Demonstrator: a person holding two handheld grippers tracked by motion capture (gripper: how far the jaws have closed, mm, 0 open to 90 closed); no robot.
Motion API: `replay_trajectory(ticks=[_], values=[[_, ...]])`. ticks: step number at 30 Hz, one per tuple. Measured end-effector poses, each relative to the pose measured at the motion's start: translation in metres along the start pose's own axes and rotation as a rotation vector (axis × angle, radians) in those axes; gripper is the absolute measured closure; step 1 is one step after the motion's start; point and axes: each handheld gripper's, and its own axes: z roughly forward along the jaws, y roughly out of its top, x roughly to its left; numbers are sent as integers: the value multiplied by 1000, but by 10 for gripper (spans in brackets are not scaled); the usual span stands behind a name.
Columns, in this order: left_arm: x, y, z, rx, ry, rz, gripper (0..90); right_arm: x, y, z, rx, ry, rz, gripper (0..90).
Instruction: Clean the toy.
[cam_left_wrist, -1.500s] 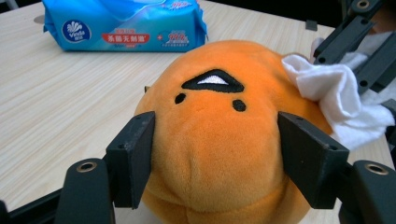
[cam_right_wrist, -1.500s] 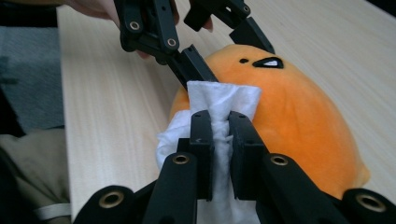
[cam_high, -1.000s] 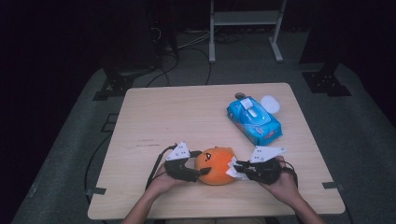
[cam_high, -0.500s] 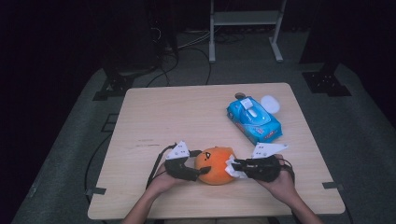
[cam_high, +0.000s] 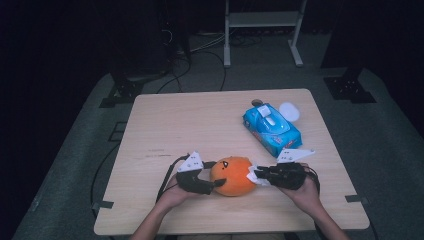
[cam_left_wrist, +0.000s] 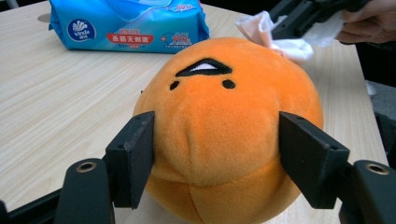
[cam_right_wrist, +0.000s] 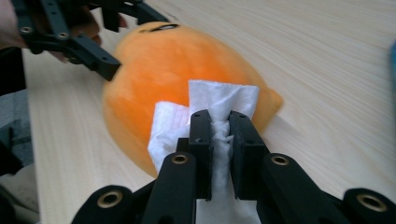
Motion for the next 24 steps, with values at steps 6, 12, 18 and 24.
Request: replay_trajectory(ticks=[6, 12, 18, 24], values=[[2, 3, 3, 15, 24, 5, 296, 9, 5, 4, -9, 15, -18, 798], [1, 3, -1, 33, -15, -21, 190, 0, 1, 4, 2, 22, 11, 796], [-5, 7, 6, 22, -11, 9, 316, 15, 8, 6, -36, 53, -21, 797], [-3, 6, 3, 28, 25, -19, 159, 28, 14, 12, -38, 33, -90, 796]])
